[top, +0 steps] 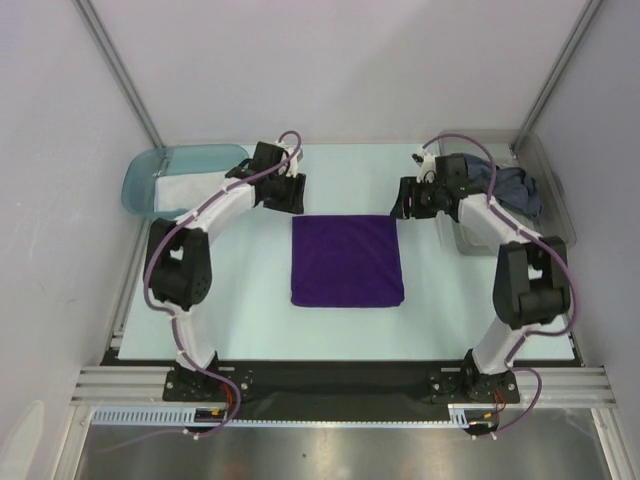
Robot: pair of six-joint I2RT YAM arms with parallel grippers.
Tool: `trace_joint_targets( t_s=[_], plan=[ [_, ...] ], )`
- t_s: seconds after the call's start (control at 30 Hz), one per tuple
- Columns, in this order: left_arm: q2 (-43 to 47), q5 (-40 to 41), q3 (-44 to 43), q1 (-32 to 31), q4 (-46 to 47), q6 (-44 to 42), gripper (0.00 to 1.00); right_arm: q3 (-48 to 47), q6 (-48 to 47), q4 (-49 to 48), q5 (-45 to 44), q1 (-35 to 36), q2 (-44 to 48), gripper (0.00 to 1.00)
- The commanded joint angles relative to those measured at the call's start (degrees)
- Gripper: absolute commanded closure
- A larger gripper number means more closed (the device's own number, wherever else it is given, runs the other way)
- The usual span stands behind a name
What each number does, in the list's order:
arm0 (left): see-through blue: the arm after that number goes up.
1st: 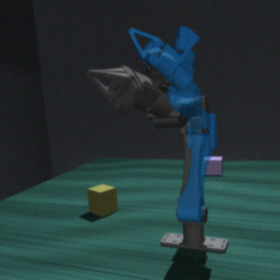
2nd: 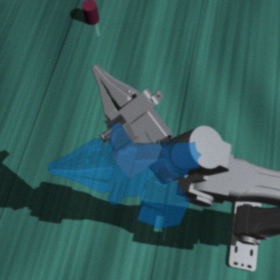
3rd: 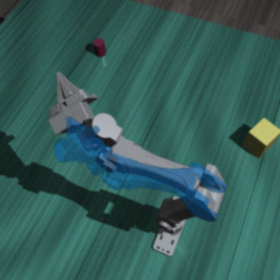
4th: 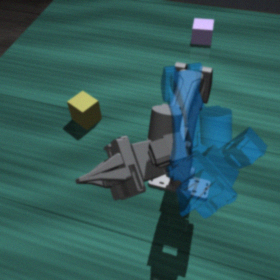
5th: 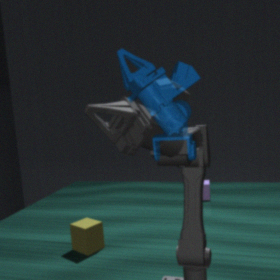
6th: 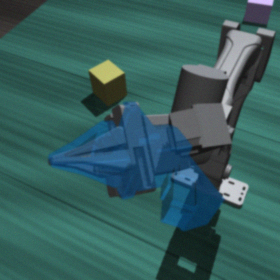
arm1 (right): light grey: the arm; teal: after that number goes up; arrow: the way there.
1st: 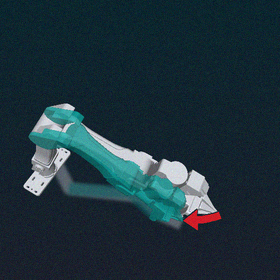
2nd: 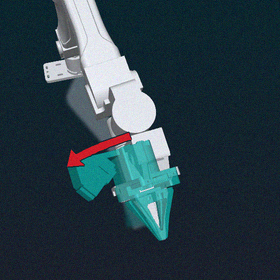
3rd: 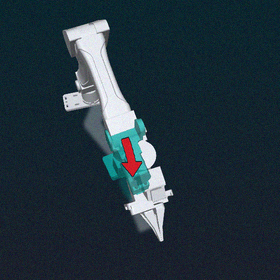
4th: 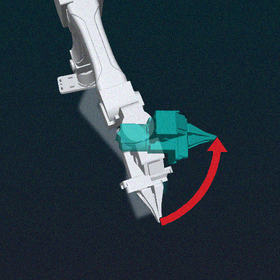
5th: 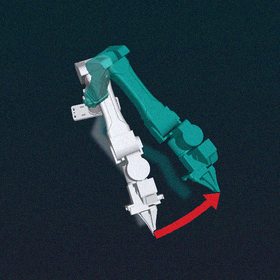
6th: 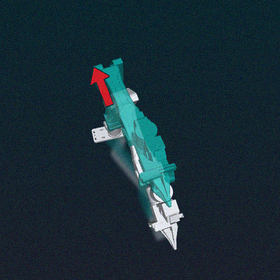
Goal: Fold and stack the towels
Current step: Fold the towel
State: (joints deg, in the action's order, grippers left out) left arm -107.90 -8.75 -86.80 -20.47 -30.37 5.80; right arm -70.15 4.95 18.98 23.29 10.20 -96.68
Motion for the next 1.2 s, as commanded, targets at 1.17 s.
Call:
trace_joint_targets(
  t_s=[1.17],
  plan=[
    [-24.7,-11.6,-26.0,5.7,-12.3,-25.3,0.42,-34.2,-27.4,20.4,20.8,-5.7,-34.8,0.56]
  ],
)
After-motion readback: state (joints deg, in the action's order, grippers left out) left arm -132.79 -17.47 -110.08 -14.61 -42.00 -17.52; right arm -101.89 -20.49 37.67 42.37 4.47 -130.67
